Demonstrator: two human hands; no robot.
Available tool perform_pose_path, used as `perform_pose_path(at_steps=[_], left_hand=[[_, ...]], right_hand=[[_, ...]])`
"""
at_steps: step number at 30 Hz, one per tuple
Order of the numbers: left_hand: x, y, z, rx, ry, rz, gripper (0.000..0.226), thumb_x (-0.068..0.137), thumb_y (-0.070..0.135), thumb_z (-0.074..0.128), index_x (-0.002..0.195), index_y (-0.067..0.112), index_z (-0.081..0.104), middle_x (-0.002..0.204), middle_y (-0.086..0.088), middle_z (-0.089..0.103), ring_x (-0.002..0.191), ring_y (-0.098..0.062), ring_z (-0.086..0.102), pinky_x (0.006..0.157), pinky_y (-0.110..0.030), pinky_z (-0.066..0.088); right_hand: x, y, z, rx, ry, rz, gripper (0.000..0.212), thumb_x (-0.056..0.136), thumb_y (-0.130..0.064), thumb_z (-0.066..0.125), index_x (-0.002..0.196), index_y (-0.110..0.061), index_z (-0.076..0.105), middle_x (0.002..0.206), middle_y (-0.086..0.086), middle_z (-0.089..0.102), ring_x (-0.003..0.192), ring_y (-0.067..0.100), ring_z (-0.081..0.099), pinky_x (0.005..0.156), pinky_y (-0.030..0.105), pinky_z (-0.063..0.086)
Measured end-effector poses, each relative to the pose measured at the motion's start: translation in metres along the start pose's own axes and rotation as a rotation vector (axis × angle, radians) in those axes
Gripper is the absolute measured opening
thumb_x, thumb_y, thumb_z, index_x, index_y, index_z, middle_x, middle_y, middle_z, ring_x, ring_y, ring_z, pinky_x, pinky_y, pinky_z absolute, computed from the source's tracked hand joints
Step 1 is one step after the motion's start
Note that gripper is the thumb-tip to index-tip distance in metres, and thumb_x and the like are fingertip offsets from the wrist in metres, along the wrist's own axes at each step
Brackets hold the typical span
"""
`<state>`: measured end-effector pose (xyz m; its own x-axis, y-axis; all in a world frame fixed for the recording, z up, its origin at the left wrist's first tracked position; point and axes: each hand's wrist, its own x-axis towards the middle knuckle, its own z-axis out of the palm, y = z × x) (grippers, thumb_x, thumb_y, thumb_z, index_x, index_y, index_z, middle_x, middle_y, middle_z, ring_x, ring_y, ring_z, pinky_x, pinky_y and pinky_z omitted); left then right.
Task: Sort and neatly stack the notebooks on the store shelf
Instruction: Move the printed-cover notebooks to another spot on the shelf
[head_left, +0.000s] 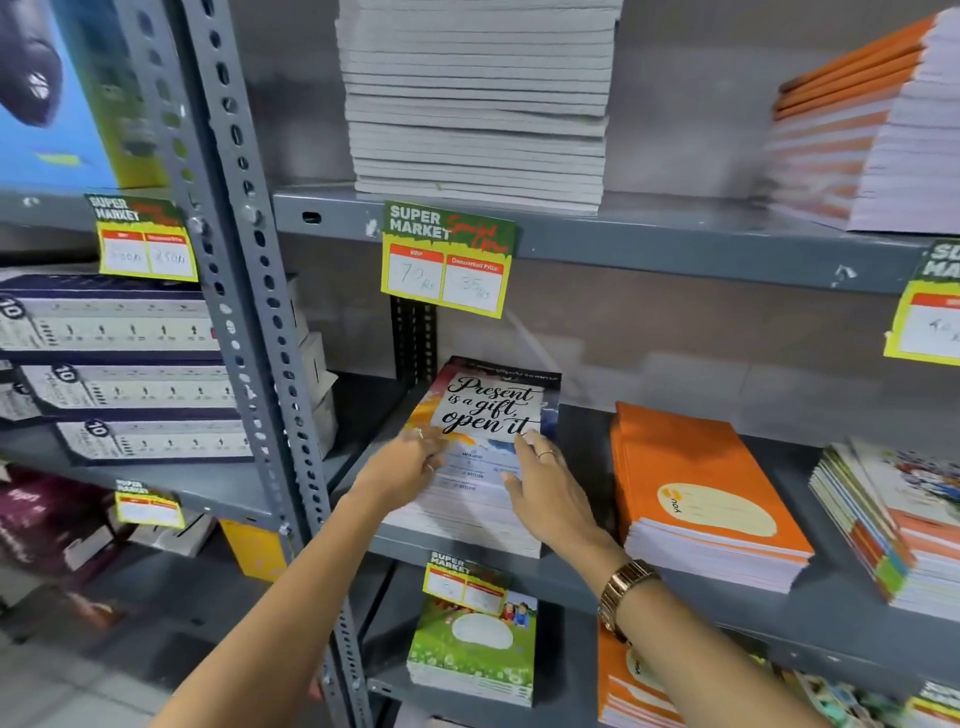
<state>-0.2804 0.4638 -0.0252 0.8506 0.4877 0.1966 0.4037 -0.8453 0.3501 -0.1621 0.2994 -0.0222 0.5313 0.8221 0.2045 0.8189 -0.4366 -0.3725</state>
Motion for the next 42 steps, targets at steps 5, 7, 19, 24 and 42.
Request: perform_pose_path(at_steps=[5,7,19,24,42], left_hand=[[-0.008,-0.010,0.008,0.122,-0.071,0.059,0.050,0.100,0.029,0.036,0.144,0.006,0.029,0.155,-0.011,0.027,0.144,-0.020,0.021,0.119,-0.032,0.017],[-0.011,-0.011,0.011,0.172,-0.076,0.072,0.056,0.099,0.035,0.033,0.146,0.005,0.022,0.156,-0.012,0.022,0.146,-0.021,0.016,0.121,-0.034,0.013],[-0.022,-0.009,0.019,0.150,-0.025,0.076,0.063,0.097,0.042,0.036,0.147,0.010,0.016,0.158,-0.007,0.015,0.147,-0.018,0.009,0.120,-0.032,0.004],[-0.025,-0.009,0.020,0.125,0.013,0.088,0.059,0.097,0.038,0.039,0.146,0.011,0.021,0.157,-0.007,0.019,0.147,-0.018,0.013,0.120,-0.031,0.006],[-0.028,-0.008,0.026,0.125,0.105,0.093,0.053,0.097,0.032,0.044,0.142,0.007,0.034,0.152,-0.011,0.034,0.143,-0.021,0.027,0.118,-0.033,0.015]], right_hand=[[-0.002,0.004,0.012,-0.145,-0.218,-0.042,0.061,0.102,-0.037,0.025,0.150,-0.007,0.005,0.161,0.012,0.001,0.149,0.024,-0.001,0.120,0.033,-0.002],[-0.003,0.006,0.015,-0.166,-0.231,-0.041,0.061,0.102,-0.039,0.023,0.150,-0.008,0.002,0.161,0.011,-0.002,0.149,0.022,-0.004,0.120,0.032,-0.004],[-0.007,0.012,0.026,-0.227,-0.139,-0.076,0.057,0.102,-0.036,0.023,0.150,-0.011,0.007,0.161,0.007,0.008,0.149,0.021,0.005,0.121,0.031,0.003],[-0.010,0.010,0.033,-0.274,-0.076,-0.068,0.054,0.102,-0.033,0.025,0.150,-0.011,0.013,0.160,0.007,0.016,0.148,0.021,0.012,0.121,0.033,0.008],[-0.010,0.010,0.039,-0.280,0.002,-0.068,0.051,0.102,-0.030,0.030,0.149,-0.012,0.019,0.158,0.007,0.023,0.147,0.023,0.019,0.120,0.033,0.015]])
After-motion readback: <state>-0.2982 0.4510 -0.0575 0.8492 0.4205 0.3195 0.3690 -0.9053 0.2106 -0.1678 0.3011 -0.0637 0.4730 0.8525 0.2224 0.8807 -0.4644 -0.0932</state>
